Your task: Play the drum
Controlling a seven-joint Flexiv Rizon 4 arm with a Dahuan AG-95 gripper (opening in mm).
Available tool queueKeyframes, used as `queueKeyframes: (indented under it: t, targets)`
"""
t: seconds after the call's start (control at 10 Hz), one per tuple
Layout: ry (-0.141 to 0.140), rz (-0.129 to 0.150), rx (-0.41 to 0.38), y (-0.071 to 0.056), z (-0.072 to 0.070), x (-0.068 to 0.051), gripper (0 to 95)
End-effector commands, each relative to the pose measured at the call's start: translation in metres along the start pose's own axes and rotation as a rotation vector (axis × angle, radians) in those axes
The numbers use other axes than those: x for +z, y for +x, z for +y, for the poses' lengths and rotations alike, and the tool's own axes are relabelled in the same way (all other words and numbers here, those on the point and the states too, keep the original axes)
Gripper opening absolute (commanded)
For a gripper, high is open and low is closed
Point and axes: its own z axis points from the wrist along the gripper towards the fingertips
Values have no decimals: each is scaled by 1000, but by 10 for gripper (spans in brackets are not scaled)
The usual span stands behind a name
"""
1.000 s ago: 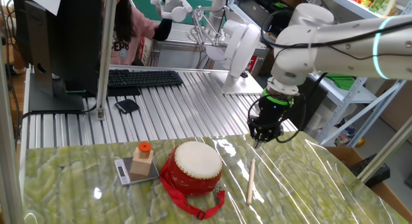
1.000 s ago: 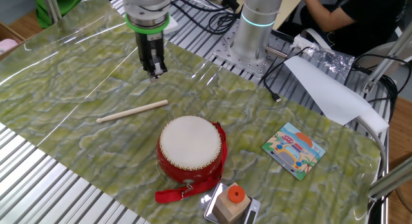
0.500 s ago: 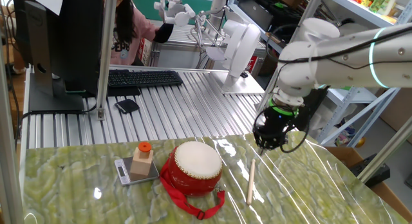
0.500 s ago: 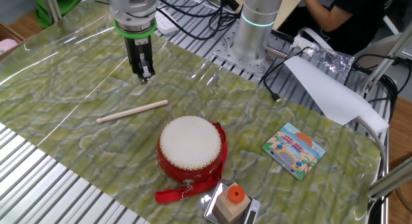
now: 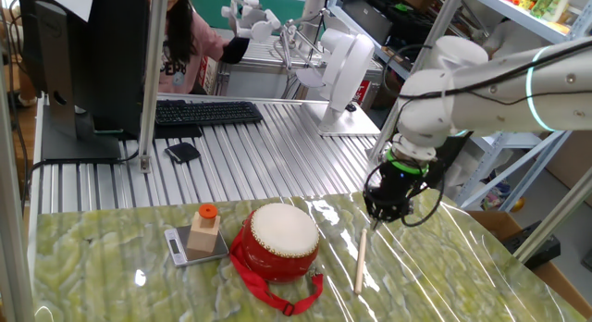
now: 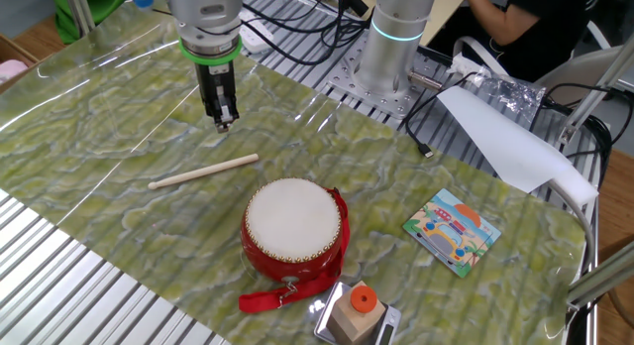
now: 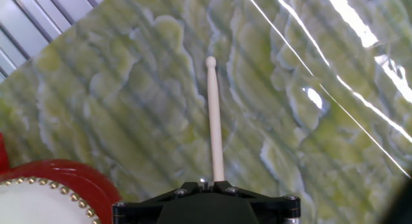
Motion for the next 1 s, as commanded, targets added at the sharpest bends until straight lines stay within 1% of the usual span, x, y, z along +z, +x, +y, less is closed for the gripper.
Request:
queueKeyframes:
  t: [0.1, 0.4, 0.5, 0.6, 0.8, 1.0]
  targets:
    - [3, 3, -11, -2, 0, 5, 0]
    - [-1, 5, 14, -1, 2, 11, 0]
    - [-3, 3, 14, -1, 6, 19, 0]
    - [-4, 2, 20, -1, 7, 23, 190]
    - [-4, 2, 31, -1, 5, 26, 190]
    - [-4, 2, 31, -3, -5, 34, 190]
